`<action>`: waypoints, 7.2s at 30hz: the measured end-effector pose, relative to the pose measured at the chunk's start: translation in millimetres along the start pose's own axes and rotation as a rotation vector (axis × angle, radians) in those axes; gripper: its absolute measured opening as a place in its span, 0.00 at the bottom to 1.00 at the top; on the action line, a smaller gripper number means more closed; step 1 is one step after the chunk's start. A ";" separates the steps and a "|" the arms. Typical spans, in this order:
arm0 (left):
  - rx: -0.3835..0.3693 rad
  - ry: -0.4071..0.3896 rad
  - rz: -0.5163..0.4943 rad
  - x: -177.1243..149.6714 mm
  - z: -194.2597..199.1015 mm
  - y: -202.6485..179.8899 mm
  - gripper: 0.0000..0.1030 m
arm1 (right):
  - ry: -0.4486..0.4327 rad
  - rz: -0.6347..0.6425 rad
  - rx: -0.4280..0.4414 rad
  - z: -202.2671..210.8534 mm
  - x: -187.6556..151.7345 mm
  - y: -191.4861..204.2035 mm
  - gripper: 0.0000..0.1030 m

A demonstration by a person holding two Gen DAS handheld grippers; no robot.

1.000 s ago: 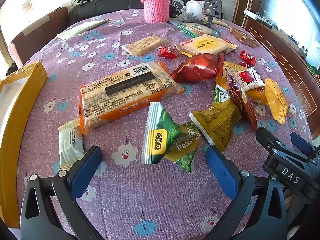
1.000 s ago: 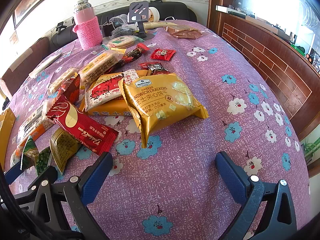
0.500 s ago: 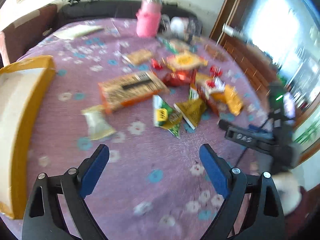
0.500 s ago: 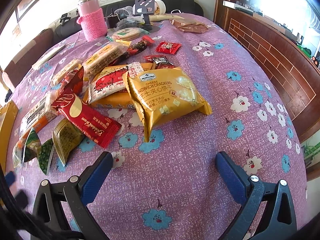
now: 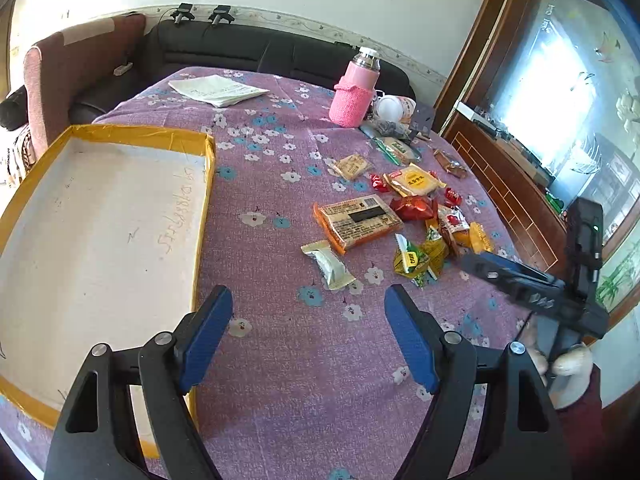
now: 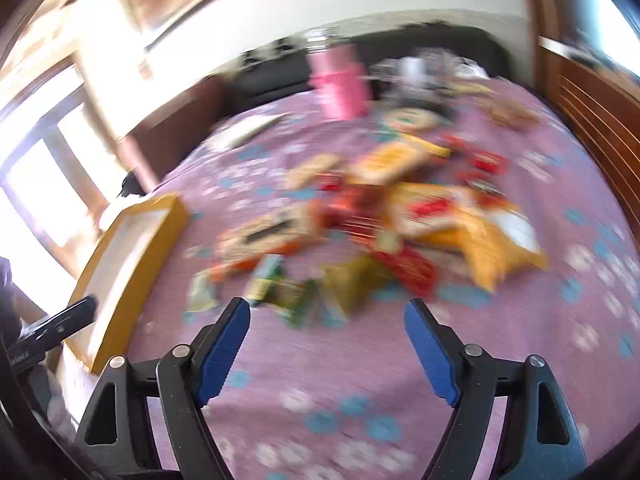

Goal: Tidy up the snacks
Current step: 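Grasp the green pea snack bag with the right gripper while the left gripper grasps the white cracker bar, then carry both snacks over the yellow tray and open both grippers to drop them, then grasp the orange-edged biscuit pack with the left gripper while the right grasps a green bag, then carry both packs into the yellow tray and open both grippers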

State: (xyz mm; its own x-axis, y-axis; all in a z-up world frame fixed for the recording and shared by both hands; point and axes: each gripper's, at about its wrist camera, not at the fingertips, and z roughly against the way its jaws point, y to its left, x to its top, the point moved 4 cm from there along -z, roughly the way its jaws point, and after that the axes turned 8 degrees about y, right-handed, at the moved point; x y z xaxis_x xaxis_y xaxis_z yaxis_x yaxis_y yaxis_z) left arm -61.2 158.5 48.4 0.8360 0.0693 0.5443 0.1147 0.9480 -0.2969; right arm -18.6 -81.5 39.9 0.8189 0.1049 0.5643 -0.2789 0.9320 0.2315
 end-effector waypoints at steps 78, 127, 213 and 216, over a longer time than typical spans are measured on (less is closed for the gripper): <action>0.181 -0.069 0.341 -34.9 43.2 201.4 0.20 | 0.285 0.289 0.377 -118.2 -18.3 314.5 0.38; -0.094 0.091 -0.072 -9.1 -26.5 -40.7 0.54 | 0.075 -0.035 0.108 -19.9 32.4 -22.5 0.41; 0.360 -0.048 0.230 0.4 46.0 206.9 0.53 | 0.242 0.166 0.319 -101.7 36.6 273.4 0.15; 0.354 -0.029 0.246 -0.7 38.6 214.4 0.53 | 0.275 0.174 0.301 -123.6 31.8 285.1 0.15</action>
State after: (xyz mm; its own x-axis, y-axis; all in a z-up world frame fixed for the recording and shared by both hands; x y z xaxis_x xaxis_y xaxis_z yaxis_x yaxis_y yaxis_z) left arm -57.9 373.7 14.7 0.7995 0.3101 0.5145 -0.2809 0.9500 -0.1360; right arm -10.1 230.5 25.9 0.8382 0.3778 0.3933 -0.5251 0.7538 0.3950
